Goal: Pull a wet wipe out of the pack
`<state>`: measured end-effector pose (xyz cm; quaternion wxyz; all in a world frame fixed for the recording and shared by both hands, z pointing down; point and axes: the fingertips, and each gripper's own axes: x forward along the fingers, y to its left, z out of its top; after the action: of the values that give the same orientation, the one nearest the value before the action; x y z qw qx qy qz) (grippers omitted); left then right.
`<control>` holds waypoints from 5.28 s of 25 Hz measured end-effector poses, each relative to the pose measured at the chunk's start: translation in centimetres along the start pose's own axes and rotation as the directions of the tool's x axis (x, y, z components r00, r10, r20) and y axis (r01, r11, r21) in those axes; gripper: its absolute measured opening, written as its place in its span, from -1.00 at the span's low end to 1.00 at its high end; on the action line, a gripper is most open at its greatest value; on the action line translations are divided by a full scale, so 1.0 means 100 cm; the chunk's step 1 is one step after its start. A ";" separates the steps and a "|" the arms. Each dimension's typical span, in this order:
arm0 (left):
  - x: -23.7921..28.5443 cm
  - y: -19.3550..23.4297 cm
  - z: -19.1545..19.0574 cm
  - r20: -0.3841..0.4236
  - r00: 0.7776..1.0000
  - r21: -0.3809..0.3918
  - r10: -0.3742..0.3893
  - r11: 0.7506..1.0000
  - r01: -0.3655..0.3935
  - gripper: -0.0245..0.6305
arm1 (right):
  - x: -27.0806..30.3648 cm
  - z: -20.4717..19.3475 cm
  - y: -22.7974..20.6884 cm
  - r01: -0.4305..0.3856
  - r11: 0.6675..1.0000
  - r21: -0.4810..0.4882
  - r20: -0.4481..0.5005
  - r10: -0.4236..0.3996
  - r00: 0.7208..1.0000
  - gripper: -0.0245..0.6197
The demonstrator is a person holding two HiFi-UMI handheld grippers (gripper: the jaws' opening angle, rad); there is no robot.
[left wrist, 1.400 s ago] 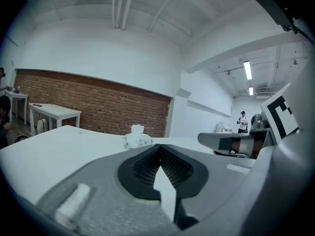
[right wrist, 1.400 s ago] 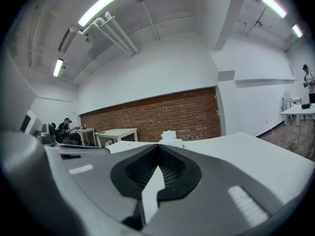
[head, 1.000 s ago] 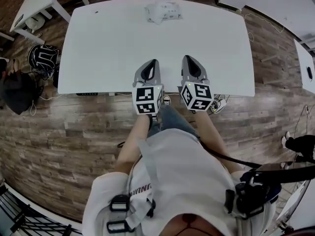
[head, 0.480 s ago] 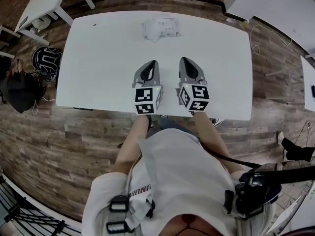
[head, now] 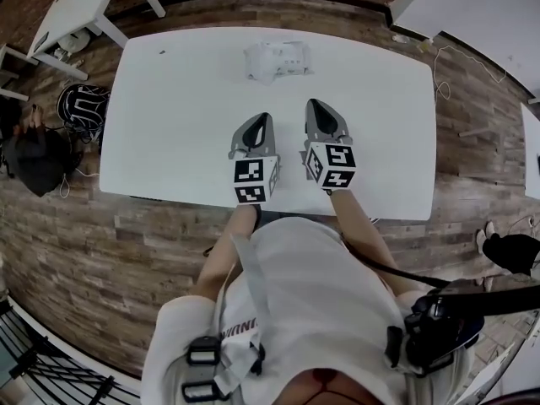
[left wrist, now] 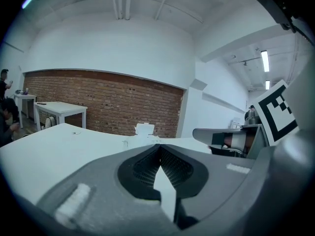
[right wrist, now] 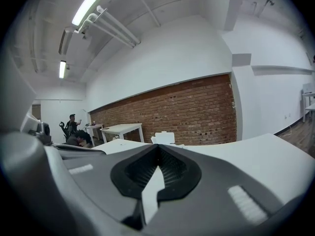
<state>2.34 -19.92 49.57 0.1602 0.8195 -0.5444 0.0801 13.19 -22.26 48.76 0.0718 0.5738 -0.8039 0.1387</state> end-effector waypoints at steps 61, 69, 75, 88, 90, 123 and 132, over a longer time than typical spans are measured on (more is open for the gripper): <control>-0.014 0.028 -0.028 -0.062 0.998 -0.021 -0.028 0.999 0.027 -0.92 | 0.180 -0.041 0.018 -0.105 0.948 -0.301 -0.319 0.004 0.948 -0.86; -0.014 0.026 -0.024 -0.053 0.998 -0.012 -0.035 0.999 0.034 -0.92 | 0.180 -0.029 0.007 -0.086 0.944 -0.319 -0.303 -0.016 0.953 -0.86; -0.013 0.024 -0.023 -0.049 0.998 -0.007 -0.040 0.999 0.040 -0.92 | 0.181 -0.018 0.003 -0.080 0.937 -0.341 -0.281 -0.021 0.959 -0.86; -0.011 0.021 -0.022 -0.048 0.997 0.004 -0.052 0.999 0.053 -0.92 | 0.185 -0.005 -0.001 -0.073 0.931 -0.358 -0.254 -0.022 0.967 -0.86; -0.011 0.021 -0.022 -0.047 0.998 0.003 -0.052 0.999 0.052 -0.92 | 0.185 -0.002 -0.002 -0.071 0.930 -0.360 -0.247 -0.022 0.969 -0.86; -0.012 0.002 -0.019 -0.039 0.993 0.018 -0.108 0.994 0.108 -0.92 | 0.144 0.038 -0.052 0.069 0.935 -0.348 -0.119 -0.117 0.986 -0.87; -0.012 -0.022 -0.023 -0.052 0.983 0.042 -0.178 0.983 0.181 -0.92 | 0.107 0.021 -0.086 0.151 0.932 -0.329 -0.129 -0.203 0.971 -0.87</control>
<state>4.00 -17.29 50.97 0.1607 0.8666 -0.4621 0.0977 17.87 -35.22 50.88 0.2397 0.6122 -0.7521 0.0468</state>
